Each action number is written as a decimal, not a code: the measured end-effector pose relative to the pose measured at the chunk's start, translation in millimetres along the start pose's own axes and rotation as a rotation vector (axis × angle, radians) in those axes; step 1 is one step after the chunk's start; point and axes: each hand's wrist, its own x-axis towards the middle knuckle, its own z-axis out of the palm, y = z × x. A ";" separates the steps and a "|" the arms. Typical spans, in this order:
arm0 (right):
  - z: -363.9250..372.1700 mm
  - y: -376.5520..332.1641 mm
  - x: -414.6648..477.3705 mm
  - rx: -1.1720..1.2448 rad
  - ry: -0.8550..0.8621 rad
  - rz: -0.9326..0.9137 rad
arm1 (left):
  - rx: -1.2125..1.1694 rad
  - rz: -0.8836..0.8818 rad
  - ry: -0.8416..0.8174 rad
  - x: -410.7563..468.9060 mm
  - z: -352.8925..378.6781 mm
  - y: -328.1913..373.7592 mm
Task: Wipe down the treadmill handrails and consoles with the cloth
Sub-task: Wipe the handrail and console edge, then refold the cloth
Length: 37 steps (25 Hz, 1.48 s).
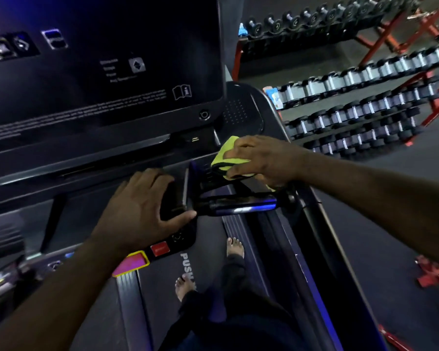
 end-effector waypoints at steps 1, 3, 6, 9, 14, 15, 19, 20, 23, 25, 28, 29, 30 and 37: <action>4.9 -11.7 23.8 -0.001 0.019 -0.077 | 0.018 -0.029 -0.025 -7.3 -0.7 -7.0; 19.1 -33.1 54.2 -0.042 0.014 -0.220 | 0.007 -0.053 -0.063 -14.1 0.3 -12.6; 3.5 -3.0 28.3 -0.051 -0.010 -0.351 | -0.062 -0.034 -0.078 -13.9 0.7 -11.6; -18.4 24.0 3.1 0.038 -0.192 -0.295 | -0.084 -0.042 -0.099 -14.0 0.1 -8.6; 7.0 -31.9 79.0 0.126 -0.068 -0.327 | 0.011 -0.027 -0.097 -8.0 1.6 -1.2; 0.2 -26.1 78.5 0.160 -0.077 -0.321 | 0.011 -0.031 -0.109 -8.8 1.1 -2.9; -22.7 -15.4 52.1 0.251 -0.078 -0.118 | 0.029 -0.021 -0.100 -7.1 0.1 -1.6; -23.0 -26.8 55.0 0.368 -0.008 0.014 | 0.036 -0.023 -0.108 -7.3 0.7 -1.0; -27.0 -58.7 70.0 0.831 0.024 0.485 | 0.001 -0.037 -0.143 -5.2 -1.4 -0.4; -38.2 -62.7 72.3 1.073 -0.133 0.652 | -0.011 -0.034 -0.177 -6.1 -4.2 -2.2; -59.5 -70.6 73.4 0.906 -0.448 0.669 | -0.026 -0.023 -0.166 -8.4 -5.8 -1.5; -64.3 -72.4 72.9 0.752 -0.559 0.665 | -0.020 -0.011 -0.160 -9.1 -5.3 -1.2; -65.1 -71.1 67.9 0.596 -0.677 0.652 | -0.014 -0.004 -0.155 -8.9 -4.3 -0.6; -46.5 -101.6 3.6 0.081 -0.232 1.008 | -0.020 0.032 -0.107 -11.4 -0.9 -5.9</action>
